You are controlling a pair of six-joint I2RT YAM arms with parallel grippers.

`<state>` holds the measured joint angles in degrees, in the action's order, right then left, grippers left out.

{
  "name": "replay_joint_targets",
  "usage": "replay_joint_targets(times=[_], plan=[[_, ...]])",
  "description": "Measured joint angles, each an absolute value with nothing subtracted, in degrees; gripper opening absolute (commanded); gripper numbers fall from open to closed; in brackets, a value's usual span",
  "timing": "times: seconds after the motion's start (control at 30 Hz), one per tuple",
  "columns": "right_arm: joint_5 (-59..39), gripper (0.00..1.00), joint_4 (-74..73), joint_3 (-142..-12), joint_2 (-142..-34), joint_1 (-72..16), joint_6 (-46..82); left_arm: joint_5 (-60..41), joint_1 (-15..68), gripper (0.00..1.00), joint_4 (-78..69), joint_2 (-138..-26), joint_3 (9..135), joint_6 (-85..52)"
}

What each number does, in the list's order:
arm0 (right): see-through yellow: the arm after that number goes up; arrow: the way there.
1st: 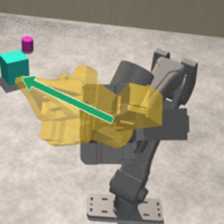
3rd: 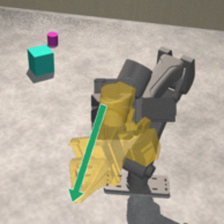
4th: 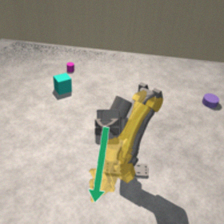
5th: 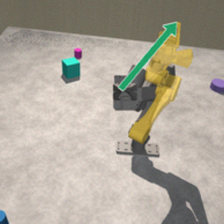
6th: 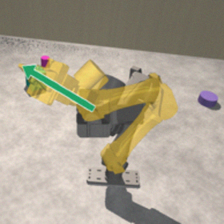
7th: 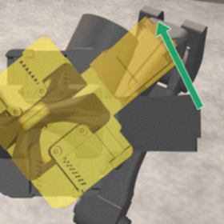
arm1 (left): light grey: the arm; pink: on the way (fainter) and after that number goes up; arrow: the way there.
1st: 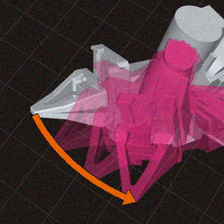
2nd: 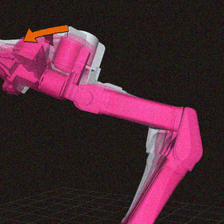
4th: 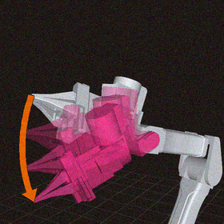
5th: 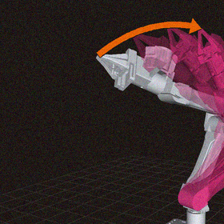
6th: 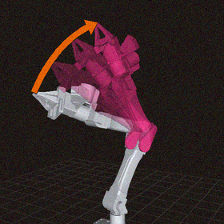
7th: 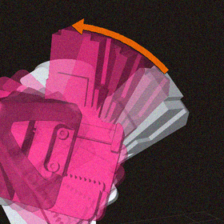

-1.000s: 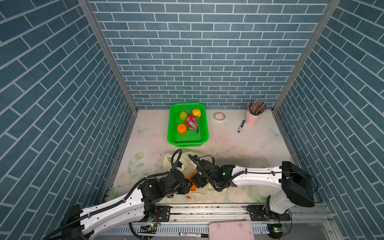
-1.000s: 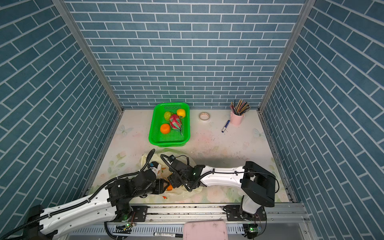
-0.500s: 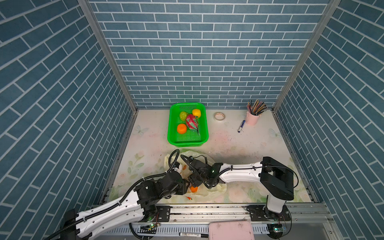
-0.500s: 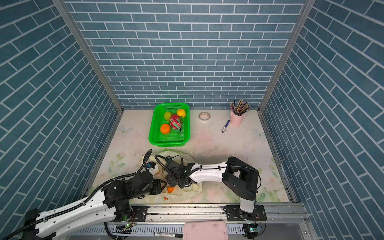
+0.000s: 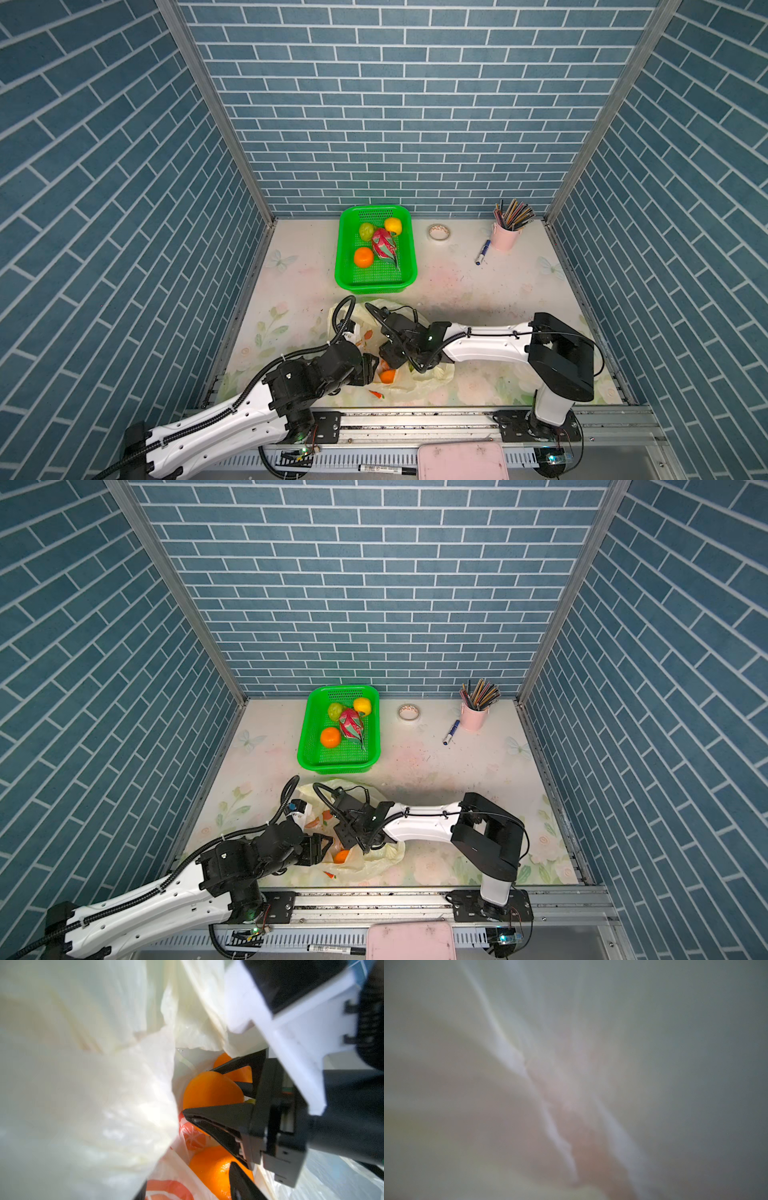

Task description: Untie the knot of the plastic bag and take out the fruit

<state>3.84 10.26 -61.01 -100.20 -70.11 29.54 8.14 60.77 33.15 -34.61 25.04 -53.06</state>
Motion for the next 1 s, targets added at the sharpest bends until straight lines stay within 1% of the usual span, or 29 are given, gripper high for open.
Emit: replay_joint_targets(times=[0.33, 0.53, 0.67, 1.0], plan=[[2.31, 0.43, 7.27, -60.18, -93.67, -67.99, 30.17, 8.99, 60.77, 0.67, 33.17, -34.26, 25.06, -52.86], [-0.1, 0.43, 5.04, -58.22, -90.67, -65.67, 32.18, 9.15, 60.77, 0.72, 33.12, -33.39, 25.28, -52.1], [-2.57, 0.42, 2.61, -56.1, -87.7, -63.46, 35.2, 9.37, 60.77, 0.74, 33.01, -32.73, 26.04, -51.16], [-7.03, 0.41, -6.63, -52.84, -82.41, -59.7, 45.82, 9.45, 60.77, 0.74, 29.19, -30.89, 27.2, -45.8]])
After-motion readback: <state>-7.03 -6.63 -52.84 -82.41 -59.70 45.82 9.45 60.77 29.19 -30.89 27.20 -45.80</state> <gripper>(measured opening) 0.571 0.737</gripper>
